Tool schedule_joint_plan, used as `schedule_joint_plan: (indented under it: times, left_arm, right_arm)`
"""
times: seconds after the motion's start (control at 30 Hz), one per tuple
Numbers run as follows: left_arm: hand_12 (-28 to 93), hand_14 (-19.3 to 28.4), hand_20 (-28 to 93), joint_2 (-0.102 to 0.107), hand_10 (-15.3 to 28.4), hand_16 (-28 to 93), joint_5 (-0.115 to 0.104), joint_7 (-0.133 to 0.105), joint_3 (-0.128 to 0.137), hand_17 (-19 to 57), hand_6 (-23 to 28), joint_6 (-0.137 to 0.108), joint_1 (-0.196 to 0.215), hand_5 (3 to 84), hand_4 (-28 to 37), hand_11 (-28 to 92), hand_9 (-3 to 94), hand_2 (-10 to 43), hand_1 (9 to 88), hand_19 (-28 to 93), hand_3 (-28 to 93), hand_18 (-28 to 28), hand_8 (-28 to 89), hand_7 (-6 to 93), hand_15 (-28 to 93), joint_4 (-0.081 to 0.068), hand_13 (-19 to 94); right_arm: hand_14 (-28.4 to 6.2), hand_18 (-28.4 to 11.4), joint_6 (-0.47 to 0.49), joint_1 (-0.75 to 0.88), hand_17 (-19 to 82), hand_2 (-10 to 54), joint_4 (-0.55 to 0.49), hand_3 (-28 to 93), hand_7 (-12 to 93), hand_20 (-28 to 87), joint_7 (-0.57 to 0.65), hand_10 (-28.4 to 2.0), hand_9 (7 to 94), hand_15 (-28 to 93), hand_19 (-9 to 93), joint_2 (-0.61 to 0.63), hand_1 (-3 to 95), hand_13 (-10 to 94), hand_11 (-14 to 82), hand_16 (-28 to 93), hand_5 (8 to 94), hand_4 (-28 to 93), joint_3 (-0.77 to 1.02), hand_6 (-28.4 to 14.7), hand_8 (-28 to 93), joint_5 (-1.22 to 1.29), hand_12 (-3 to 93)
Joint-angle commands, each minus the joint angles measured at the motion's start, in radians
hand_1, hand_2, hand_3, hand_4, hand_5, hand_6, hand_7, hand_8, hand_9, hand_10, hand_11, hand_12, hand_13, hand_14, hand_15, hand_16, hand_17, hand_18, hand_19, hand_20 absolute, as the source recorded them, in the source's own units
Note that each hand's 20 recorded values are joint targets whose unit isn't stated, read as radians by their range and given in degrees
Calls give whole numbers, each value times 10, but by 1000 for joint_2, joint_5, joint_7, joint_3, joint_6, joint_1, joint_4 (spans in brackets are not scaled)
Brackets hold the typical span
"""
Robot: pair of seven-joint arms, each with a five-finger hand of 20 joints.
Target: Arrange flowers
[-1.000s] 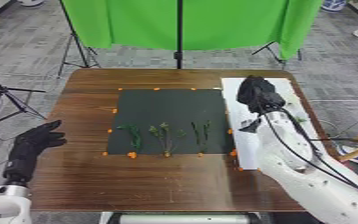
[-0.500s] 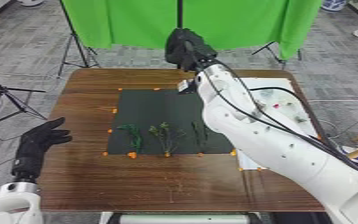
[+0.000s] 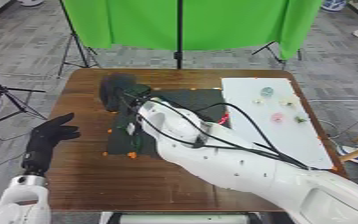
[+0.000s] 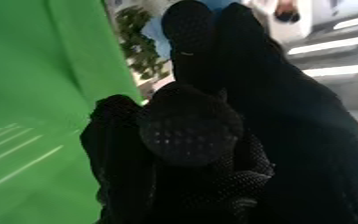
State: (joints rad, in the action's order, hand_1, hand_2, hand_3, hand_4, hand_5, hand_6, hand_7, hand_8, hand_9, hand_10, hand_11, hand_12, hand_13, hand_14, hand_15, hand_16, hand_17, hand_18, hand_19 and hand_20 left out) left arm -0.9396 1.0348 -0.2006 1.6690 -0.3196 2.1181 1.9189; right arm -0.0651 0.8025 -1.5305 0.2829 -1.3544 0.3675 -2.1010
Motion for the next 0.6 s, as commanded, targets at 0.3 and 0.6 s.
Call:
schedule_joint_plan:
  times: [0.3,0.6]
  left_arm:
    - [142,210,228,-5,159,-23,-18,-10,-21,137,36,7,-13,489,-283,275,546,251,228,209,644,148,-72,117,346,-8,491]
    - [142,212,233,-11,160,-23,-15,-4,-12,135,41,15,-6,483,-283,275,541,213,216,224,645,152,-68,112,345,-5,487]
  right_arm:
    - [5,-108,32,-6,662,-95,35,582,260,558,-14,-83,897,577,932,-21,623,921,119,382,763,-149,-87,-10,145,-56,475]
    - [2,-114,40,9,652,-95,66,599,254,560,-15,-78,899,583,932,-16,589,913,140,379,742,-155,-95,14,106,-96,492]
